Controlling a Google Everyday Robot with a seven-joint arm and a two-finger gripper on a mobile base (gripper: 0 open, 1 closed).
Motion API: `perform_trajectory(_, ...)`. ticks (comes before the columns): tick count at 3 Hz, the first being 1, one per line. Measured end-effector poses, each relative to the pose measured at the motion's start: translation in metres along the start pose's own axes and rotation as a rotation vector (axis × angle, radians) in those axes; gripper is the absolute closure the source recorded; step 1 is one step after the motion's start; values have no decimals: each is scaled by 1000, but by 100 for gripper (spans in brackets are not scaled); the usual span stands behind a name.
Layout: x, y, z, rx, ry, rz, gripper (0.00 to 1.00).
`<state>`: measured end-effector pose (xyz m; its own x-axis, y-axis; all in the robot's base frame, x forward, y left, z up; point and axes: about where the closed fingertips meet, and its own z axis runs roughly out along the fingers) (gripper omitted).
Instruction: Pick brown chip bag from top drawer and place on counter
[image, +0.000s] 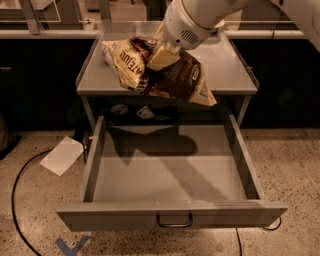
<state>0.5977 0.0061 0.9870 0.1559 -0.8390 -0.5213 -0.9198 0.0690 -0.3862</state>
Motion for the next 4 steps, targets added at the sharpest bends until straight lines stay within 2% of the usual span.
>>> perform_trajectory(1,7,-28,2,18,-5,10,100)
perform_trajectory(2,47,-83,25,41,58,49,100)
perform_trajectory(3,93,-128,53,61,139,90,100)
perform_trajectory(4,94,-147,44,105,130,93,100)
